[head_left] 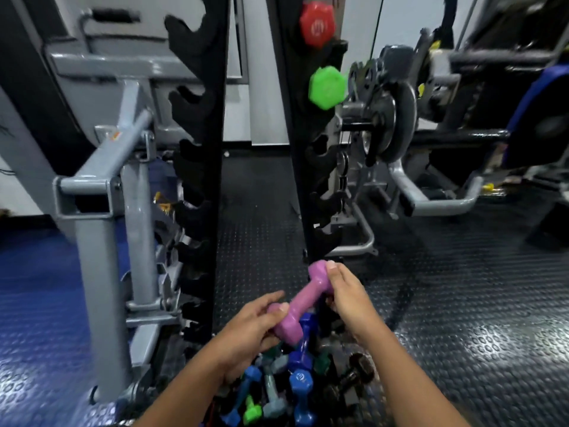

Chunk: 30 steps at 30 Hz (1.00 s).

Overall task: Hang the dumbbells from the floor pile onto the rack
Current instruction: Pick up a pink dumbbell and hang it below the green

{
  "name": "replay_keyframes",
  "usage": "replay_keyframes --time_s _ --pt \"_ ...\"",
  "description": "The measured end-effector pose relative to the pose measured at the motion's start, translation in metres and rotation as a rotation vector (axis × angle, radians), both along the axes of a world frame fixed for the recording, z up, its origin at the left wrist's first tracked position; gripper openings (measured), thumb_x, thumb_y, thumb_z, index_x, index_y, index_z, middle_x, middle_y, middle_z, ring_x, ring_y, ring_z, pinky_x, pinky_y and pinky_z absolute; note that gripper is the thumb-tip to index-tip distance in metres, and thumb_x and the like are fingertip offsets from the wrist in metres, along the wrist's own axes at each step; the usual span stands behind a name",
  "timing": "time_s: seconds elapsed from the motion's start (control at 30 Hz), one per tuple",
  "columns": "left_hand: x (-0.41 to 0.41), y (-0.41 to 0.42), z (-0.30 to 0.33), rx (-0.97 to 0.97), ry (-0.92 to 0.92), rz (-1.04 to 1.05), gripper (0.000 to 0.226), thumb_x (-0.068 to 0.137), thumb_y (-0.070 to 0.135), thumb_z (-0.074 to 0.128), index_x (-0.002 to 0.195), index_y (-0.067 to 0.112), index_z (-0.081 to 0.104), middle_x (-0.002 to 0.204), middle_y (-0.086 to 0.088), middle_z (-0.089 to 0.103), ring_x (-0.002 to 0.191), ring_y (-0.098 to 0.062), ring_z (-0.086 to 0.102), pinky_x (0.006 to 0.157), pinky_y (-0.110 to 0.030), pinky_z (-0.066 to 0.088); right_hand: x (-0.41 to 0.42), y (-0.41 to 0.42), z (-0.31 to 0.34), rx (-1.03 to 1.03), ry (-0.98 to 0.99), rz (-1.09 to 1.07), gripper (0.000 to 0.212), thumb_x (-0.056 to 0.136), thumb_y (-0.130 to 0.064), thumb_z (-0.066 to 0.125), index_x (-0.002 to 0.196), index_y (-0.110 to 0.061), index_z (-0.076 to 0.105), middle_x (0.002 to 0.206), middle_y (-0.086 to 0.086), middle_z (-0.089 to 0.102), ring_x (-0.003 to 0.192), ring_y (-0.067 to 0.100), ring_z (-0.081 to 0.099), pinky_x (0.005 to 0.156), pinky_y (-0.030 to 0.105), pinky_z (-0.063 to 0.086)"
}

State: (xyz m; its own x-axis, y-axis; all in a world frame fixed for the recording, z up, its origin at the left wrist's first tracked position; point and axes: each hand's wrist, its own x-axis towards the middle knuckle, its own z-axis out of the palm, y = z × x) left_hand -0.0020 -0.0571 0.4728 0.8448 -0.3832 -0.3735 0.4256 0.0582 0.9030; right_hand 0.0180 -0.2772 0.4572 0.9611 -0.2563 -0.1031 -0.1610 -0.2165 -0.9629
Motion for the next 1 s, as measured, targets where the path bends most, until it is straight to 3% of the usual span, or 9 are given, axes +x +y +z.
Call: replay_keyframes --time_s 0.1,0.23,0.33,0.4,0.47,0.57,0.77,0.87,1.0 --pt "-0.024 -0.007 0.019 -0.040 -0.035 -0.040 0.042 0.092 0.025 0.073 0.132 0.013 0.068 0.128 -0.013 0.073 0.119 -0.028 0.071 0.106 -0.046 0.056 -0.014 -0.001 0.029 -0.084 -0.072 -0.021 0.051 0.097 -0.078 0.035 0.116 -0.044 0.069 0.120 -0.006 0.069 0.115 0.012 0.065 0.107 0.047 0.050" --pt "-0.046 -0.019 0.038 -0.111 -0.038 0.014 0.036 0.094 0.021 0.069 0.128 0.009 0.072 0.121 -0.018 0.075 0.108 -0.029 0.073 0.098 -0.044 0.058 -0.042 0.005 0.056 -0.081 -0.211 -0.134 0.024 0.100 -0.056 0.060 0.117 -0.039 0.062 0.114 -0.012 0.069 0.106 0.006 0.066 0.094 0.034 0.055" --pt "-0.052 -0.029 0.046 -0.215 0.011 0.080 0.040 0.085 0.021 0.072 0.122 0.005 0.074 0.116 -0.025 0.074 0.100 -0.035 0.072 0.097 -0.051 0.054 -0.056 0.010 0.063 -0.103 -0.278 -0.129 0.044 0.094 -0.048 0.074 0.134 -0.041 0.055 0.126 -0.013 0.061 0.104 0.002 0.067 0.091 0.027 0.057" --pt "-0.053 -0.031 0.049 -0.272 0.022 0.081 0.044 0.079 0.013 0.085 0.120 0.001 0.075 0.118 -0.027 0.073 0.107 -0.041 0.070 0.106 -0.056 0.048 -0.057 0.011 0.069 -0.170 -0.268 -0.152 0.054 0.093 -0.052 0.072 0.142 -0.042 0.053 0.129 -0.009 0.055 0.105 0.008 0.068 0.095 0.029 0.057" --pt "-0.052 -0.032 0.050 -0.285 0.003 0.042 0.057 0.070 0.016 0.092 0.121 -0.002 0.075 0.125 -0.027 0.071 0.118 -0.046 0.067 0.116 -0.061 0.039 -0.058 0.013 0.078 -0.244 -0.214 -0.137 0.056 0.096 -0.054 0.067 0.147 -0.045 0.046 0.121 -0.004 0.064 0.107 0.013 0.067 0.093 0.027 0.054" --pt "-0.051 -0.030 0.049 -0.178 -0.108 -0.003 0.070 0.063 0.034 0.093 0.124 0.005 0.076 0.123 -0.022 0.073 0.118 -0.042 0.070 0.116 -0.061 0.040 -0.059 0.015 0.092 -0.218 -0.118 -0.086 0.061 0.098 -0.052 0.063 0.153 -0.049 0.036 0.112 -0.002 0.074 0.098 0.011 0.070 0.080 0.020 0.048" --pt "-0.052 -0.031 0.067 -0.048 -0.284 -0.052 0.066 0.073 0.044 0.085 0.129 0.012 0.071 0.119 -0.010 0.078 0.115 -0.024 0.073 0.105 -0.038 0.055 -0.059 0.013 0.107 -0.246 -0.125 -0.084 0.041 0.095 -0.045 0.067 0.131 -0.046 0.047 0.102 -0.011 0.071 0.090 0.002 0.067 0.077 0.020 0.049" --pt "-0.048 -0.035 0.079 -0.007 -0.349 -0.043 0.063 0.075 0.048 0.083 0.128 0.016 0.072 0.116 -0.005 0.079 0.115 -0.019 0.073 0.106 -0.036 0.054 -0.053 0.009 0.113 -0.231 -0.164 -0.125 0.034 0.096 -0.041 0.067 0.126 -0.044 0.051 0.092 -0.008 0.073 0.083 0.004 0.068 0.071 0.020 0.048" --pt "-0.036 -0.044 0.095 0.029 -0.422 -0.013 0.042 0.091 0.033 0.081 0.129 0.018 0.069 0.113 0.006 0.080 0.112 -0.007 0.073 0.092 -0.021 0.056 -0.043 0.004 0.128 -0.175 -0.235 -0.170 0.030 0.096 -0.037 0.070 0.119 -0.044 0.053 0.085 -0.008 0.074 0.075 0.004 0.070 0.073 0.028 0.057"
